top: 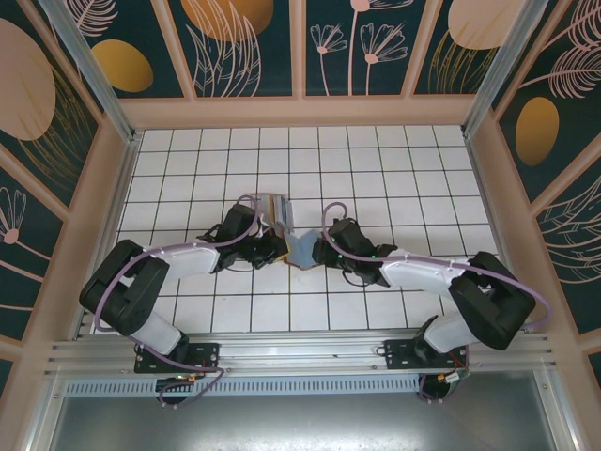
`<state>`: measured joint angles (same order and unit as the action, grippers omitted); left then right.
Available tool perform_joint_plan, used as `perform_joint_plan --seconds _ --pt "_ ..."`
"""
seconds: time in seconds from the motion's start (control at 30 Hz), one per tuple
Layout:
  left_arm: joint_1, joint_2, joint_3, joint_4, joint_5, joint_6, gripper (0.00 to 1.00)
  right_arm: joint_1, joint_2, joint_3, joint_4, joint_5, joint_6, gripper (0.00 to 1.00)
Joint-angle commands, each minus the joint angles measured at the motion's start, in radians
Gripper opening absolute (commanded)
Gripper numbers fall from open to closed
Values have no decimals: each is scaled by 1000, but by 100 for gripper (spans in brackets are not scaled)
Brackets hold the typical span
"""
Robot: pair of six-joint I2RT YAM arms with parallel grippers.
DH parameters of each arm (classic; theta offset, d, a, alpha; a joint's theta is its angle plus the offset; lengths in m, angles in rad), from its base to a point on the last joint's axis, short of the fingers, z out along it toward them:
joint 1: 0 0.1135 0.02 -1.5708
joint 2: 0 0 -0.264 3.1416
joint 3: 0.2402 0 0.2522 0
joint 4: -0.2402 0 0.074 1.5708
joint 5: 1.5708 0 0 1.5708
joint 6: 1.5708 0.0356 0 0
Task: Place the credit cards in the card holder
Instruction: Open the card holder at the center of the table.
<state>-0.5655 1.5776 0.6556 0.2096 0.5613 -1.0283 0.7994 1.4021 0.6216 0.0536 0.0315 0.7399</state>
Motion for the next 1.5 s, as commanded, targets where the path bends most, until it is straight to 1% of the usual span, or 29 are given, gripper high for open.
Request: perform_joint_plan --seconds 0.0,0.13,0.2,0.23,0.27,0.33,0.4,0.43,0.47,0.63,0.73,0.77,0.8,0.87,0.97,1.0,1.07,1.1,1.13,1.23,1.3,1.37,1.47 --pt "-17 19 36 -57 -20 56 0 -23 -81 10 -32 -82 38 46" --pt "-28 19 36 -73 -40 83 0 -37 -136 57 -61 -155 64 43" --pt "-31 15 25 -63 -47 77 0 -27 -129 106 -79 -168 47 41" --pt "-31 14 19 -49 -41 69 0 -13 -115 139 -95 -160 35 41" --pt "-32 14 12 -38 -36 68 0 -6 -94 159 -86 -185 26 42" --pt "-32 7 5 -29 -32 72 0 -14 -46 154 -2 -286 47 42" --pt "-32 -2 -6 -18 -31 74 0 -35 13 123 90 -379 88 37" --pt "-32 -6 -10 -8 -26 71 0 -43 42 108 121 -405 103 34" --pt "-32 -11 -17 2 -19 72 0 -43 69 99 129 -404 105 33" --pt "-33 -33 -48 -4 -36 98 20 -61 160 66 135 -398 75 33" --pt "-30 -48 -53 -12 -31 113 28 -50 188 73 68 -329 42 33" --pt "-29 -56 -50 -30 -44 126 31 -44 196 79 41 -294 26 33" --pt "-27 -62 -50 -46 -56 135 33 -39 204 89 16 -266 11 34" --pt "-17 -78 -55 -65 -70 141 33 -29 224 118 -57 -210 -11 35" --pt "-6 -96 -72 -77 -88 155 33 -14 242 129 -93 -163 -20 36" --pt "-4 -96 -76 -93 -110 168 33 -13 252 133 -94 -163 -23 37" --pt "0 -85 -87 -92 -125 180 28 -8 265 152 -108 -174 -27 38" --pt "-1 -78 -97 -69 -114 176 24 -3 263 161 -116 -169 -26 39" --pt "-1 -68 -111 -33 -92 168 22 0 258 163 -113 -166 -21 39" --pt "0 -43 -142 51 -53 154 21 -3 268 172 -91 -193 -18 40" --pt "-1 -38 -154 81 -45 140 22 -5 285 190 -113 -195 -22 40" --pt "0 -40 -155 86 -40 141 22 -3 284 195 -112 -194 -15 40" --pt "0 -50 -155 42 -76 167 20 0 274 208 -97 -205 -19 42"
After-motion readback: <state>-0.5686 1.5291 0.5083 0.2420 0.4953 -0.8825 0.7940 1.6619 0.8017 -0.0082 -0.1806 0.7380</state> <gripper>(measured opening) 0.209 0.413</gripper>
